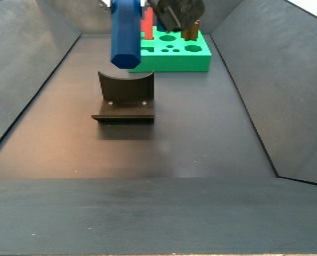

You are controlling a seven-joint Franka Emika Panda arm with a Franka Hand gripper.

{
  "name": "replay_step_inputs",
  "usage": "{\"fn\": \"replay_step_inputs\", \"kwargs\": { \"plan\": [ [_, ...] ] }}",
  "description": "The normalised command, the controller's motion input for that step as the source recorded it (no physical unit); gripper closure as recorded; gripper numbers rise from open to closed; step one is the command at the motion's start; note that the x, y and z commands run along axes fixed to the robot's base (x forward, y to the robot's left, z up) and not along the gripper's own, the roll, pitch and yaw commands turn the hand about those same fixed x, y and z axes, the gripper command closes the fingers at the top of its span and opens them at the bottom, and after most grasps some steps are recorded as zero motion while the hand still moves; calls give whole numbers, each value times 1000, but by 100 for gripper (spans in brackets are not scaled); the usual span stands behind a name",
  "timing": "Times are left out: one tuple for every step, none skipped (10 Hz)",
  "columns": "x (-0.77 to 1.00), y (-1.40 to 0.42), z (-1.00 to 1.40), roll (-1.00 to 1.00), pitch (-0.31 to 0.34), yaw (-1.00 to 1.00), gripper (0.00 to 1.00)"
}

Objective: Pick up the hexagon object. Move up. Place the hexagon object on the fixture. Regrasp the hexagon object. Move to above the board. Insert the hexagon object.
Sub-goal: Place the hexagon object on the fixture.

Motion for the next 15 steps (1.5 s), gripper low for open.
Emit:
{"fn": "replay_step_inputs", "kwargs": {
  "plan": [
    [59,37,-11,-684,93,-166,100],
    [59,36,-8,-553,68,-168,100],
    [51,23,2,-320,22,-160,100],
    [39,20,3,-221,-10,-151,100],
    [68,20,-1000,-137,-7,-173,100],
    [69,20,-1000,-128,-15,-162,100],
    [90,22,-1000,-96,-44,-129,100],
    [96,23,-1000,-62,-62,-104,100],
    [98,21,-1000,-25,-73,-73,100],
    [107,22,-1000,-9,-75,-51,100],
    [98,13,-776,-10,-58,-29,100],
    [91,14,-653,-12,-50,-19,100],
    [76,13,-411,-18,-32,-10,100],
    [56,-9,-234,-16,-14,-5,100],
    [40,-17,-177,-6,-13,-10,100]
  ]
}}
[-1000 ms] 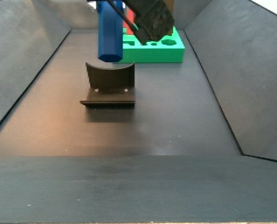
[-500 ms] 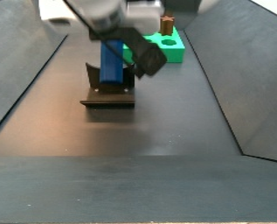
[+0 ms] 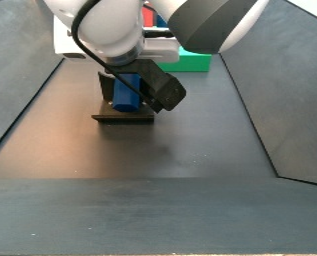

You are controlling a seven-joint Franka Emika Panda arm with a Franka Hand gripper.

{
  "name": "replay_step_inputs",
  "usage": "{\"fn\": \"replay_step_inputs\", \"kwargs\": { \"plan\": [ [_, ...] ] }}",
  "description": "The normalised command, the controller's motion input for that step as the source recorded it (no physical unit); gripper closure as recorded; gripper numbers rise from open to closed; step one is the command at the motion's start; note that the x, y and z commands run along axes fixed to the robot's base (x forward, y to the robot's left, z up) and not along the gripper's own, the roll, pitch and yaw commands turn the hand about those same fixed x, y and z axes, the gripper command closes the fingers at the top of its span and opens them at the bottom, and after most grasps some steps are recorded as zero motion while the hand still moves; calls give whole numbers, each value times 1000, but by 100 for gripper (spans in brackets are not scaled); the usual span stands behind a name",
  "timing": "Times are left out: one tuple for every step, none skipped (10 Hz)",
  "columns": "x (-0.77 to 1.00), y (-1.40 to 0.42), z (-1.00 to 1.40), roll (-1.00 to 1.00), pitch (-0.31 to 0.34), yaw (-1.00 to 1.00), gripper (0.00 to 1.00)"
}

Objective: Pick up the hexagon object. Move up. Place the hexagon object on the fixture. Regrasp the hexagon object. Move to above the board. Insert the hexagon object.
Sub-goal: Place the hexagon object on the fixture, then regrasp the hexagon object.

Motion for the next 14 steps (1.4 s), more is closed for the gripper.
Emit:
{"fn": "replay_step_inputs", "kwargs": {
  "plan": [
    [0,0,0,0,0,0,0],
    [0,0,1000,23,27,-1,0],
    [-9,2,1000,31,29,4,0],
    [-16,1,1000,31,26,7,0],
    [-30,4,1000,28,20,4,0],
    [-36,7,1000,23,14,2,0],
    [-39,9,836,13,9,1,0],
    [-40,8,707,9,7,2,0],
    [-35,7,442,7,-2,5,0],
    [-33,9,245,-1,-4,6,0],
    [125,-693,970,1000,48,31,0],
    [137,-685,918,1000,49,32,0],
    [72,-515,753,1000,46,31,0],
    [18,-312,544,1000,43,31,0]
  ]
}}
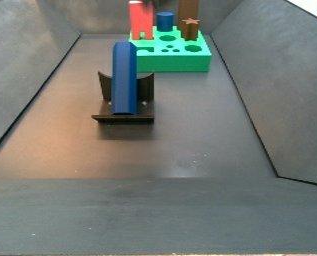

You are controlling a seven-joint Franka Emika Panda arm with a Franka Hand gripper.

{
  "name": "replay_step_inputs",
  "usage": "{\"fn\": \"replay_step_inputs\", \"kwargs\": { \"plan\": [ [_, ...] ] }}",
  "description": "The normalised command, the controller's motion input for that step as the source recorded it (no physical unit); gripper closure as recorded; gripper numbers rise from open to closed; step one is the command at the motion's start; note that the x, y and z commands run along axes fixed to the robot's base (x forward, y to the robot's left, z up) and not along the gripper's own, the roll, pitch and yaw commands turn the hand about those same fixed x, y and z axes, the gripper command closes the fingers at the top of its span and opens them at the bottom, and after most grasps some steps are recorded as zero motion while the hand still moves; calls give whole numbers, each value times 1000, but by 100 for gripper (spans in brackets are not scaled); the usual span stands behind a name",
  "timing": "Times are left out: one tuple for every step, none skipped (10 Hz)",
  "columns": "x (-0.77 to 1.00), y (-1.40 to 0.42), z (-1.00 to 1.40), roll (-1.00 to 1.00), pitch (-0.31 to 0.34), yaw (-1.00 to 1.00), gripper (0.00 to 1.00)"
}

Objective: Pick up the hexagon object. Move up. Place the hexagon object on the fixture. Regrasp the hexagon object. Move to above the board. Insert the hexagon object.
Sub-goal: Regrasp the hexagon object.

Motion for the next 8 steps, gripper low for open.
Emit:
{"fn": "replay_step_inputs", "kwargs": {
  "plan": [
    [-15,-81,230,1000,40,31,0],
    [-9,-55,86,1000,40,30,0],
    [21,-48,-1,1000,41,31,0],
    [11,-28,27,1000,42,31,0],
    [3,-27,30,1000,40,31,0],
    [7,-23,14,1000,39,32,0],
    [15,-21,-1,1000,37,32,0],
    [20,-16,4,1000,35,33,0]
  ]
}}
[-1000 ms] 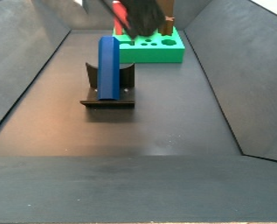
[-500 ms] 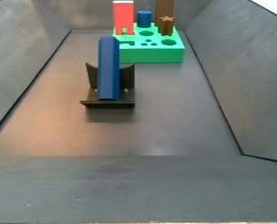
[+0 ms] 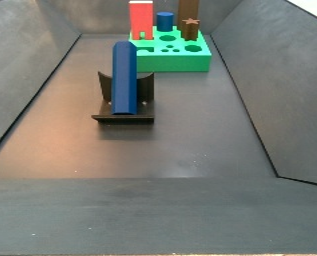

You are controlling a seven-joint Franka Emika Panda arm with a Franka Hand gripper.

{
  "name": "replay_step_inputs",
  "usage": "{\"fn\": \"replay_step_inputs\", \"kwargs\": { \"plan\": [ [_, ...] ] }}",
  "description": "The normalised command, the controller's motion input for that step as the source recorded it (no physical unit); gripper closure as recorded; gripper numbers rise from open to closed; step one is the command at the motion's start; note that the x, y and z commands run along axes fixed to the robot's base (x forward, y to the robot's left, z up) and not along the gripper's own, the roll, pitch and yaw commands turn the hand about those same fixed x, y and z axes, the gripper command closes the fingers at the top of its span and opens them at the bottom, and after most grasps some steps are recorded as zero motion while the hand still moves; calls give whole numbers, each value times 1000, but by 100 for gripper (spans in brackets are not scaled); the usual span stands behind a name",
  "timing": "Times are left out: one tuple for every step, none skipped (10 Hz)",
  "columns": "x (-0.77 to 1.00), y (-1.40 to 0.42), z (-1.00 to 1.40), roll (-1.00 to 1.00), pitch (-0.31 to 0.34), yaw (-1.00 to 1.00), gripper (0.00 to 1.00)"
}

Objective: Pick up the hexagon object. Move up. Place the hexagon object on the fixture. Regrasp the hexagon object. Move to above the board. Insert the hexagon object.
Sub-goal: Regrasp the hexagon object.

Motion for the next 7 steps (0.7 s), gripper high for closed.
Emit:
{"fn": "replay_step_inputs", "kwargs": {
  "plan": [
    [19,-20,10,1000,37,34,0],
    [15,-17,10,1000,42,36,0],
    [18,-18,12,1000,50,38,0],
    [23,-20,9,1000,54,39,0],
    [40,-23,-3,1000,64,43,0],
    [61,-29,-10,1000,75,47,0],
    [75,-30,-10,1000,86,50,0]
  ]
}}
